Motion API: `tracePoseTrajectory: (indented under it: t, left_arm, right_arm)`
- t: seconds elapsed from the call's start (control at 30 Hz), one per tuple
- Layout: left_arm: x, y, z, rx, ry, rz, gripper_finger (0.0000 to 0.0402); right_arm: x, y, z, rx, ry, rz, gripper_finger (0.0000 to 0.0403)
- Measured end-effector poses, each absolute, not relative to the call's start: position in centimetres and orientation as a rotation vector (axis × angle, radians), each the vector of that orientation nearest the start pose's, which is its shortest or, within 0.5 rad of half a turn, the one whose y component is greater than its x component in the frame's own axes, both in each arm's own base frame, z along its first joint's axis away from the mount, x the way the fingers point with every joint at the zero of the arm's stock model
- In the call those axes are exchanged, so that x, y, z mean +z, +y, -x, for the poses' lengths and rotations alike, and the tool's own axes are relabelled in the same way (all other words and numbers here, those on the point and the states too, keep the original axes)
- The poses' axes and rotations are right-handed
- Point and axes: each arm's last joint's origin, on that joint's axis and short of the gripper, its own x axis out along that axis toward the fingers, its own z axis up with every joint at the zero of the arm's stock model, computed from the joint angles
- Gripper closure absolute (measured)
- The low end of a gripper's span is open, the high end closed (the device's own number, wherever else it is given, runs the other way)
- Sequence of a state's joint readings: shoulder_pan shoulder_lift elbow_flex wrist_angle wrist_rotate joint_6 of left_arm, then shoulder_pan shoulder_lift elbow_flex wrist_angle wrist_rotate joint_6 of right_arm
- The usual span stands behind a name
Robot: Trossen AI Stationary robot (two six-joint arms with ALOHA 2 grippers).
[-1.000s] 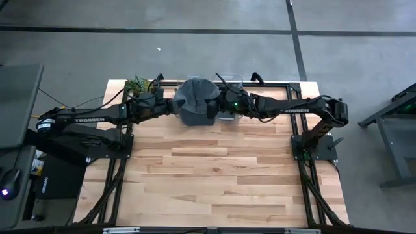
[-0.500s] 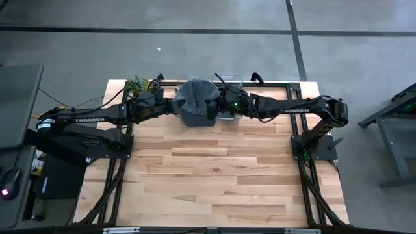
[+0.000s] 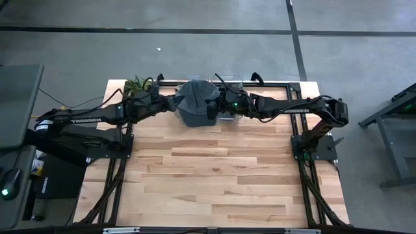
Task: Pick & Place hat
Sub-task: Put the blue cap into the right transparent bin
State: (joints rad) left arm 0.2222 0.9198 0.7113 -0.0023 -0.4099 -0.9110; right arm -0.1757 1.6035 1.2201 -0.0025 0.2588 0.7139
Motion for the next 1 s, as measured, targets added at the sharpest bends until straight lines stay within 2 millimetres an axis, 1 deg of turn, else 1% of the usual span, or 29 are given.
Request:
tracePoseTrajectory:
  t: [0.1, 0.23, 0.33, 0.47, 0.67, 0.8, 0.9, 1.0]
  left_arm:
    - [30.4, 5.6, -19.2, 0.706, -0.091, 0.827, 0.011]
    - [30.2, 5.6, -18.3, 0.789, -0.077, 0.805, 0.011]
    - [30.3, 5.5, -17.8, 0.819, -0.082, 0.802, 0.011]
    - [30.4, 5.4, -17.1, 0.844, -0.084, 0.795, 0.011]
    - [30.2, 5.4, -16.2, 0.918, -0.083, 0.8, 0.011]
    - [30.3, 5.3, -15.9, 0.929, -0.095, 0.805, 0.011]
    - [30.3, 5.4, -15.9, 0.934, -0.093, 0.804, 0.011]
    - [30.3, 5.4, -15.9, 0.937, -0.1, 0.81, 0.011]
  right_arm:
    - [29.5, -7.1, -36.0, -0.549, 0.218, -0.677, 0.0398]
    - [29.5, -7.1, -36.0, -0.549, 0.218, -0.678, 0.0398]
    - [29.7, -7.2, -35.9, -0.55, 0.218, -0.678, 0.0398]
    - [30.4, -7.5, -35.2, -0.556, 0.207, -0.682, 0.0398]
    - [32.7, -8.5, -33.4, -0.551, 0.144, -0.678, 0.0398]
    - [34.1, -9.4, -32.0, -0.535, 0.12, -0.693, 0.0398]
    - [34.6, -10.2, -30.9, -0.552, 0.124, -0.71, 0.0399]
    - [34.6, -11.4, -29.8, -0.59, 0.143, -0.745, 0.0399]
